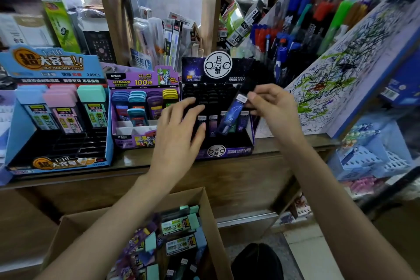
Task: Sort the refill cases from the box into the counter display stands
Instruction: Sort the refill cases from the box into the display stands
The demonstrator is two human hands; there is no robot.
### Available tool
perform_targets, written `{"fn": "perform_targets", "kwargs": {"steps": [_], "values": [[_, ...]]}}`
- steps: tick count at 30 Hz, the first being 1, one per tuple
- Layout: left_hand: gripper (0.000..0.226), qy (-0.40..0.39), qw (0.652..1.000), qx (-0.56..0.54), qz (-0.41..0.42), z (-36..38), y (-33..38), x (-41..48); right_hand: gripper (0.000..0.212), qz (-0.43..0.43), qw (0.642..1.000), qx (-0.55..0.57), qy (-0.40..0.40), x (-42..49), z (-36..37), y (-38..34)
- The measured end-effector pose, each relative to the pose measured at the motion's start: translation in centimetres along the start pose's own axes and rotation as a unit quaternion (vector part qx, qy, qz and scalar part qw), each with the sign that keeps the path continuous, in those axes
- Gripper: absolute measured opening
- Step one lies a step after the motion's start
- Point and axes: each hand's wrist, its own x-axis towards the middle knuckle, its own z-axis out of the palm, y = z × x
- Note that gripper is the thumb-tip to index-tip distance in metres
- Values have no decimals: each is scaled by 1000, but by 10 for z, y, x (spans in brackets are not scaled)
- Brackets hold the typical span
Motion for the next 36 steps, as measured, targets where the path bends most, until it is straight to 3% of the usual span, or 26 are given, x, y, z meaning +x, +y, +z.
{"fn": "perform_targets", "kwargs": {"steps": [4,10,23,27,31,36], "values": [[47,-57,994,71,58,9,-3,21,7,-39,993,-113,1,18,-3,17],[59,-124,983,113,76,26,-9,26,11,-62,989,-130,-39,9,14,42],[65,-130,983,101,80,21,-15,26,17,-29,968,-246,-29,15,28,50],[50,-98,989,72,89,-5,-17,7,17,-34,947,-318,-25,7,26,42],[32,-121,991,26,46,-25,-31,-59,18,-112,927,-355,-41,-30,19,37],[23,-239,969,9,-66,-29,-70,-156,14,-79,922,-328,-191,-103,32,66]]}}
